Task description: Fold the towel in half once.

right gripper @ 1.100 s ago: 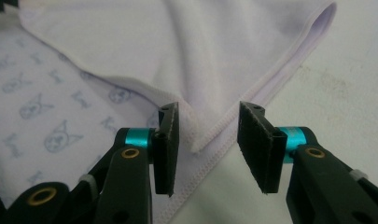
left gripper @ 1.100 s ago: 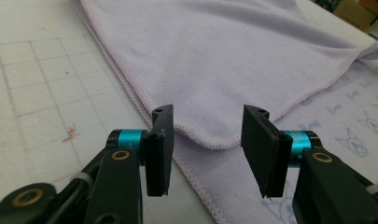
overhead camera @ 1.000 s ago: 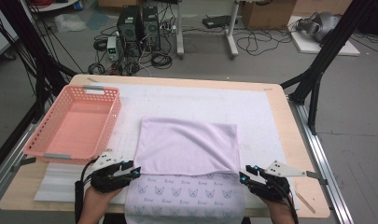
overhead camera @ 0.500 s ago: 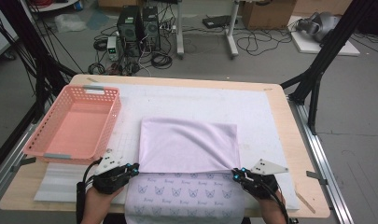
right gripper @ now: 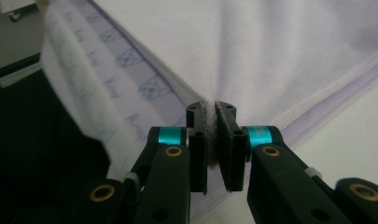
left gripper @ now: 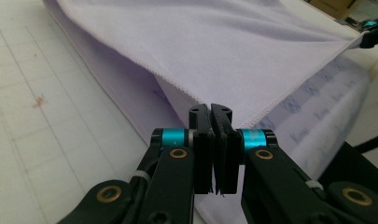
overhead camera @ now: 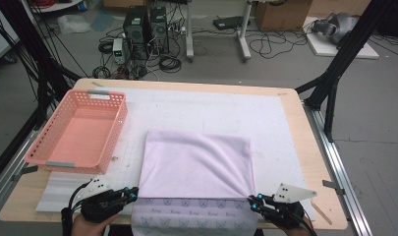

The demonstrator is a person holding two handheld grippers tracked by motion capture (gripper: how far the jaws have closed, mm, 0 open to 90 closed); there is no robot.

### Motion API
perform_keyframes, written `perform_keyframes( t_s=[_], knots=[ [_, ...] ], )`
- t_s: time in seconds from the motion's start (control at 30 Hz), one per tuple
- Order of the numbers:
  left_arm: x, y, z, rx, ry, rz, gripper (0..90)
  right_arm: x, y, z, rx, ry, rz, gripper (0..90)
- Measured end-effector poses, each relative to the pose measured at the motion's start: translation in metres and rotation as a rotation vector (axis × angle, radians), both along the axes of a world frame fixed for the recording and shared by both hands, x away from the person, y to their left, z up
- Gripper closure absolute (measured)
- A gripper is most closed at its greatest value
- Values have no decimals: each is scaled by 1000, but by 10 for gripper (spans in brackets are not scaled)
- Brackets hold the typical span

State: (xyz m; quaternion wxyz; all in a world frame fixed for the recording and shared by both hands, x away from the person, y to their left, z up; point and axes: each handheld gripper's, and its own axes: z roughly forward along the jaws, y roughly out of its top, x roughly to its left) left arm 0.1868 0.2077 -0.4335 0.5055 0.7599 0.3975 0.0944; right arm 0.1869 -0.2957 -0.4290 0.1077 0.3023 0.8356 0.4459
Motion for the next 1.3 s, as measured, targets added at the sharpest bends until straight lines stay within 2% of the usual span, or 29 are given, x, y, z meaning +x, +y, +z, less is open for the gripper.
perform_keyframes(
  t_s=[0.07,0.1,0.13,0.17,0.2,0.27,0.3,0.33,0.4,0.53,0.63,0.73,0.87,0.9,0.97,1.03,1.1,1.13,1.17,1.2,1.3],
  knots=[
    [-7,1,-3,25,9,-16,869,-7,-2,1,24,23,28,800],
    [-9,1,-5,45,8,-26,865,-9,-3,1,41,36,31,760],
    [-9,2,-6,52,1,-26,841,-10,-4,1,63,43,26,680],
    [-6,2,-7,50,-7,-8,739,-10,-7,2,93,44,-3,612],
    [-4,3,-7,41,-8,1,610,-8,-10,3,130,48,-41,605],
    [1,3,-7,12,-34,25,561,-4,-14,4,163,25,-93,567],
    [3,4,-7,3,-39,31,510,0,-16,4,158,15,-148,567],
    [5,3,-7,-4,-44,36,490,3,-16,3,149,14,-179,568],
    [7,2,-7,-2,-54,45,472,10,-14,0,90,3,-275,593],
    [13,-1,-6,-12,-72,67,443,25,-8,-4,29,-30,-363,661],
    [19,-3,-5,-14,-82,67,434,38,1,-5,-9,-42,-386,684],
    [27,-5,-5,-22,-80,79,413,53,8,-9,-34,-32,-410,683],
    [38,-4,-5,-21,-82,87,405,75,14,-19,-29,2,-449,686],
    [41,-4,-5,-23,-82,90,404,81,17,-22,-37,28,-446,718],
    [48,-3,-5,-19,-76,90,402,86,18,-21,-59,18,-436,850],
    [55,-3,-5,-23,-72,93,401,88,17,-19,-105,20,-441,870],
    [62,-5,-5,-18,-72,93,398,89,14,-14,-140,9,-478,868],
    [65,-6,-5,-13,-73,93,397,90,11,-13,-135,21,-482,855],
    [69,-7,-5,-11,-71,89,395,91,9,-13,-119,54,-475,821],
    [73,-8,-5,-12,-69,88,389,91,7,-12,-120,52,-476,727],
    [87,-13,-5,-8,-49,83,382,93,-1,-5,-43,-14,-463,568]
  ],
)
